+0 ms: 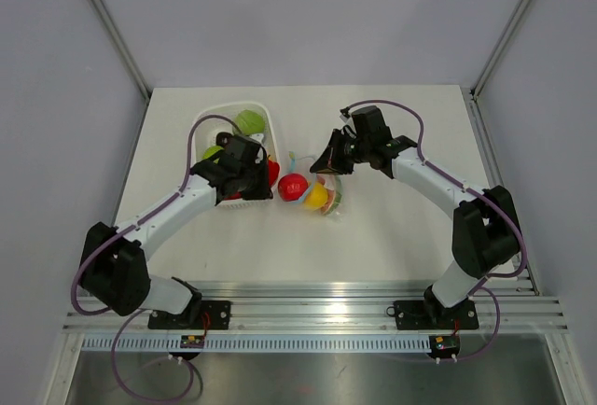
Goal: Place the food in the zip-top bag and seal the zipper
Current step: Place the fake fruit in the zipper food storage bag.
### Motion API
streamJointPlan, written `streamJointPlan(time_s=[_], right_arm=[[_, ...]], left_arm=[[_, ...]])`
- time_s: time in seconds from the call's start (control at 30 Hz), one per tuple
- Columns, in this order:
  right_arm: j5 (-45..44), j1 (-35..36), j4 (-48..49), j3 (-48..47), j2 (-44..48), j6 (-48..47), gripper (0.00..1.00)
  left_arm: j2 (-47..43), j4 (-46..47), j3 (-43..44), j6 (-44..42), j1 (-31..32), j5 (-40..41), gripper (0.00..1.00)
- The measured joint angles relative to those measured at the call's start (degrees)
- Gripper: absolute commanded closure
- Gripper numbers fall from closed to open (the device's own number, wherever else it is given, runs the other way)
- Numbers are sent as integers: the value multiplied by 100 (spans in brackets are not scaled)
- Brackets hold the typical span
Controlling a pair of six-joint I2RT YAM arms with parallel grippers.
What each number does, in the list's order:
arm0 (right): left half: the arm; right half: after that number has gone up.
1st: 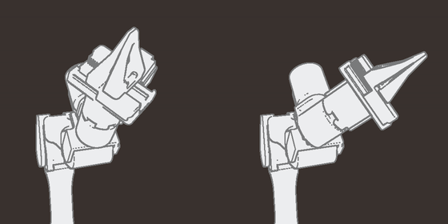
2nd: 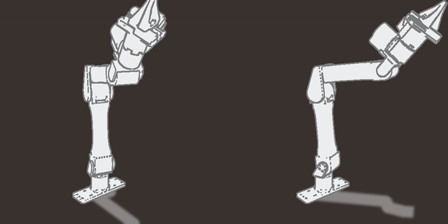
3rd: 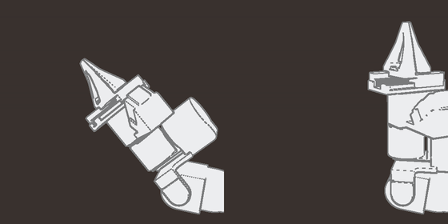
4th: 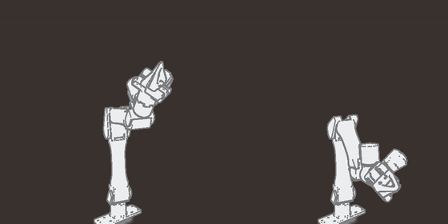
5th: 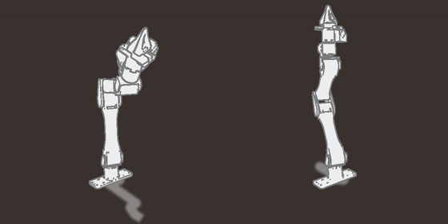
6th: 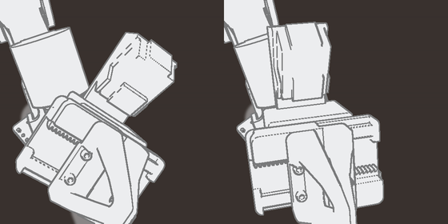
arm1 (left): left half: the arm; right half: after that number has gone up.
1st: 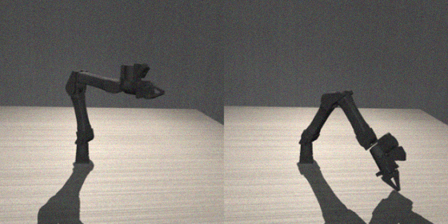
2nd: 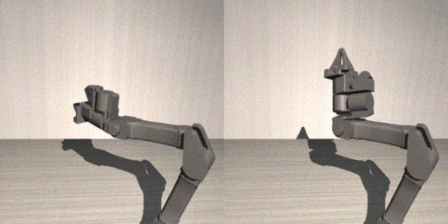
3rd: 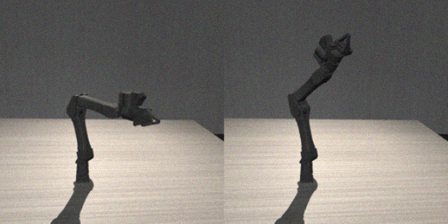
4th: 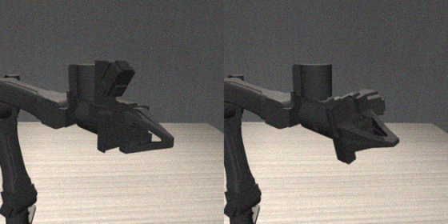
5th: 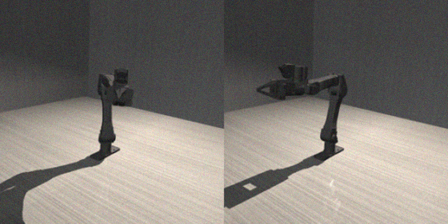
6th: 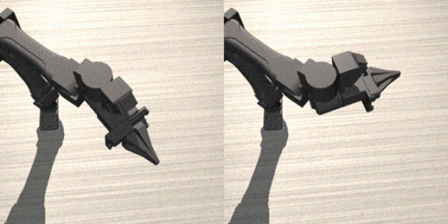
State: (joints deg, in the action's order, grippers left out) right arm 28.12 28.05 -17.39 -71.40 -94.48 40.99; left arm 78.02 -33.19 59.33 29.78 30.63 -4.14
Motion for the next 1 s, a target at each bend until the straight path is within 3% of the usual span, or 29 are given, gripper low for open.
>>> streamJointPlan(time_s=[0.43,1.0], right_arm=[[4,0,2,2,0,0,100],[127,0,7,22,2,24,100]], left_arm=[[796,179,120,-85,186,-13,98],[1547,726,1239,-79,350,-120,98]])
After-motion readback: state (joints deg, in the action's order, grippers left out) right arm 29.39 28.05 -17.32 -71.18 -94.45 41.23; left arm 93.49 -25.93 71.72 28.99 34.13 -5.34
